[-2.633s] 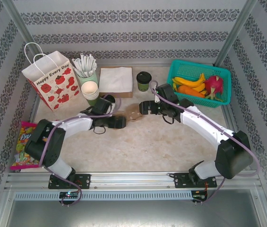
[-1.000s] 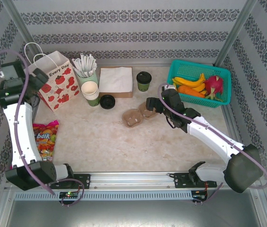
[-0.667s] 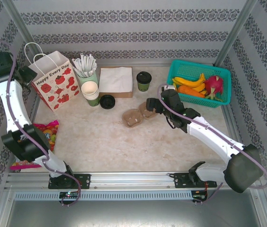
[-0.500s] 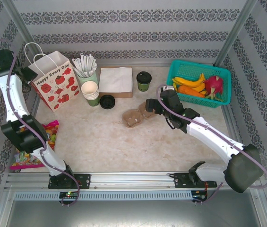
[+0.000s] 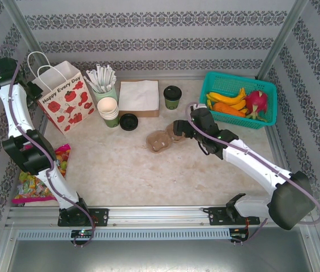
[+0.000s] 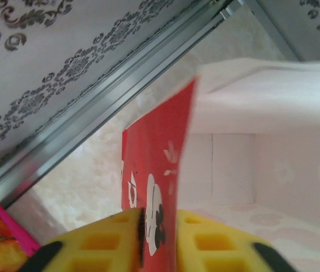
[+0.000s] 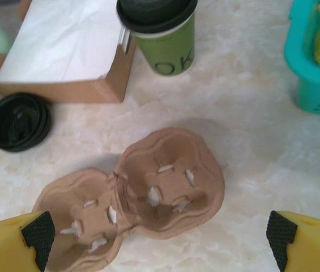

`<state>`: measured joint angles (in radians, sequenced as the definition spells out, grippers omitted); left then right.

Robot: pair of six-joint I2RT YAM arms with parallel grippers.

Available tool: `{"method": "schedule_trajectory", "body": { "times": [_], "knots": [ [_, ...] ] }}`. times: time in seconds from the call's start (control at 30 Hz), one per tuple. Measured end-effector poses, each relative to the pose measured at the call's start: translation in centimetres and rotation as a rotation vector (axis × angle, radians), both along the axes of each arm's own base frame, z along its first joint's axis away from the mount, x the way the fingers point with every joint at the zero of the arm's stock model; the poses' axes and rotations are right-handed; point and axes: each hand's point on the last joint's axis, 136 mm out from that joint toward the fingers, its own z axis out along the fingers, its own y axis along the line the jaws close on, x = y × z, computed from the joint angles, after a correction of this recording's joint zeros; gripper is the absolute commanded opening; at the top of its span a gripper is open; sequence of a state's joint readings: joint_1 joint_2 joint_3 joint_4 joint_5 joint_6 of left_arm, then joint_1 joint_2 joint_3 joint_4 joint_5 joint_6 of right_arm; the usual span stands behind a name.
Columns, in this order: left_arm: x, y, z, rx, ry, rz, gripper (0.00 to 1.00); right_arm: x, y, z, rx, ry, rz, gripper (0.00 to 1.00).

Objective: Pack the takeout coffee

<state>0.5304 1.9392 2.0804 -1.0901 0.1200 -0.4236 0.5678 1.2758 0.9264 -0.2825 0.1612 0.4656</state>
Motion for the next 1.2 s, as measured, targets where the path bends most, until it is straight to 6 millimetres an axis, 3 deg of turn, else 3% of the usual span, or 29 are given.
{"method": "schedule_trajectory", "body": {
  "times": [0.13, 0.47, 0.73, 0.97, 1.2],
  "knots": [
    [0.0, -0.2, 0.1, 0.001, -0.001, -0.023, 0.0, -0.3, 0.7, -1.1, -0.014, 0.041, 0.047, 0.98],
    [-0.2, -1.6, 3.0, -0.01, -0.081, -0.063, 0.0, -0.4, 1.0, -1.3, -0.023, 0.052, 0.072, 0.98],
    [-1.1, -2.7, 6.9, 0.021, -0.167, -0.082, 0.0, -0.5, 0.9, -1.4, -0.032, 0.06, 0.074, 0.98],
    [-4.7, -3.5, 11.1, 0.125, -0.193, -0.075, 0.0, -0.8, 1.3, -1.8, -0.026, 0.078, 0.103, 0.98],
    [-10.5, -5.7, 14.2, 0.205, -0.202, -0.058, 0.0, -1.1, 1.8, -2.6, -0.043, 0.11, 0.148, 0.98]
  ]
}}
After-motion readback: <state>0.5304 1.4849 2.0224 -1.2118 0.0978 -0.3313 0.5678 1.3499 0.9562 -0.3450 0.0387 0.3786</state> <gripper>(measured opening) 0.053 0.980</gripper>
